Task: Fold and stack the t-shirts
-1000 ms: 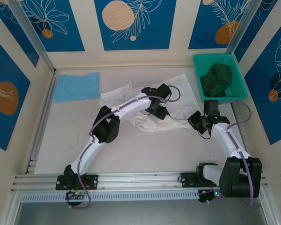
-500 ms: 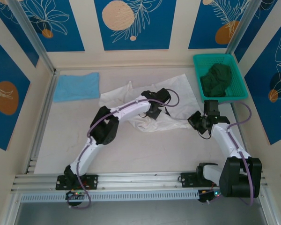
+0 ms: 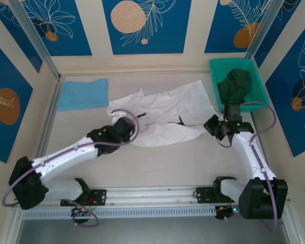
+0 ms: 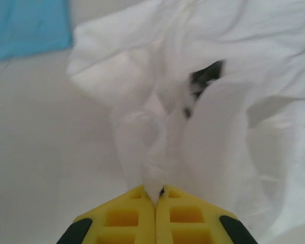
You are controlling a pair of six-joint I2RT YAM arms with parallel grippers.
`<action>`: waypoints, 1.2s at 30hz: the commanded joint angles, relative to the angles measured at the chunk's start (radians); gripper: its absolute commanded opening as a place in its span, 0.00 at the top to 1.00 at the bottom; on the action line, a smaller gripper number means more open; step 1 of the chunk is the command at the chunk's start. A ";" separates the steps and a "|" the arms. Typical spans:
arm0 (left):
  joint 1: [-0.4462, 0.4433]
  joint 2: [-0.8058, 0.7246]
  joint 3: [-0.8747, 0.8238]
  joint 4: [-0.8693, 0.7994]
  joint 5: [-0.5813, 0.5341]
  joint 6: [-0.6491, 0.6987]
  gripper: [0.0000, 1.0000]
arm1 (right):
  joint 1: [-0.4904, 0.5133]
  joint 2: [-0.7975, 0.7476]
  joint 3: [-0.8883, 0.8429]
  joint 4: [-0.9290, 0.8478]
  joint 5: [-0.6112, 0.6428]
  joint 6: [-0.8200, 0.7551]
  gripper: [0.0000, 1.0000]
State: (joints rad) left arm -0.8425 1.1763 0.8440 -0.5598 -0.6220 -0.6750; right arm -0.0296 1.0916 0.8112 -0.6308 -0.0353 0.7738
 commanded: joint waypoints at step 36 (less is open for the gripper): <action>0.448 0.827 0.735 -0.166 0.495 0.158 0.17 | 0.222 0.390 0.306 0.045 0.084 -0.036 0.42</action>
State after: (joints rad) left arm -0.3988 1.9705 1.5181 -0.6701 -0.1696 -0.5484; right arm 0.1768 1.4208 1.0573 -0.5880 0.0036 0.7574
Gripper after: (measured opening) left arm 0.836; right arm 0.580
